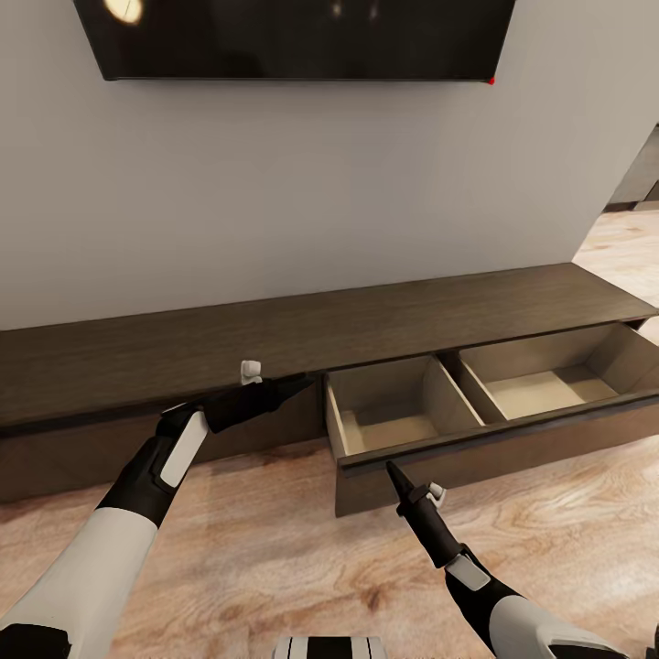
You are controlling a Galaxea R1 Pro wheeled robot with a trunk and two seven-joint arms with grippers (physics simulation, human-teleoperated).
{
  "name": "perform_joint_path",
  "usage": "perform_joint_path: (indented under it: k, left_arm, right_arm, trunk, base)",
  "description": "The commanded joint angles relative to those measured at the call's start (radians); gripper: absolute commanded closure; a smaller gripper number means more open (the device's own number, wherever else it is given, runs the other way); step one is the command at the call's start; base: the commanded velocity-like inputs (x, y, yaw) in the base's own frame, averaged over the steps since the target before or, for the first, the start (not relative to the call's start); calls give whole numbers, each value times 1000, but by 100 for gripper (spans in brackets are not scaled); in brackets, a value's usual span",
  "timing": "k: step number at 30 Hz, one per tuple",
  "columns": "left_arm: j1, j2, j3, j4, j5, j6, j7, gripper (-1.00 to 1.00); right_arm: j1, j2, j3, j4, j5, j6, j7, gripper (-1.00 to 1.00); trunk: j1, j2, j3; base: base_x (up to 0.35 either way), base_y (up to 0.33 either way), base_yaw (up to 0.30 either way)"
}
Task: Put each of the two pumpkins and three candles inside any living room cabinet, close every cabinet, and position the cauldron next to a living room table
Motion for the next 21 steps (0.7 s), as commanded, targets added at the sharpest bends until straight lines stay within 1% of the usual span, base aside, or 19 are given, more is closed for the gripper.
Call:
perform_joint_path:
  k: [1,2,21]
  left_arm:
    - [-1,1,-3,0,9,9,1,-100]
    - [-1,1,-3,0,9,9,1,-100]
    - [-1,1,-3,0,8,9,2,-100]
  right_arm:
    - [0,0,-2,8,6,12,4,100]
    - [0,0,-2,8,6,12,4,-100]
    - [0,0,-2,8,6,12,3,-100]
  trunk:
    - [0,0,-1]
    - [0,0,-1]
    - [0,0,-1]
  base:
    - [-14,0,0]
    - [-9,0,0]
    - [-1,0,0]
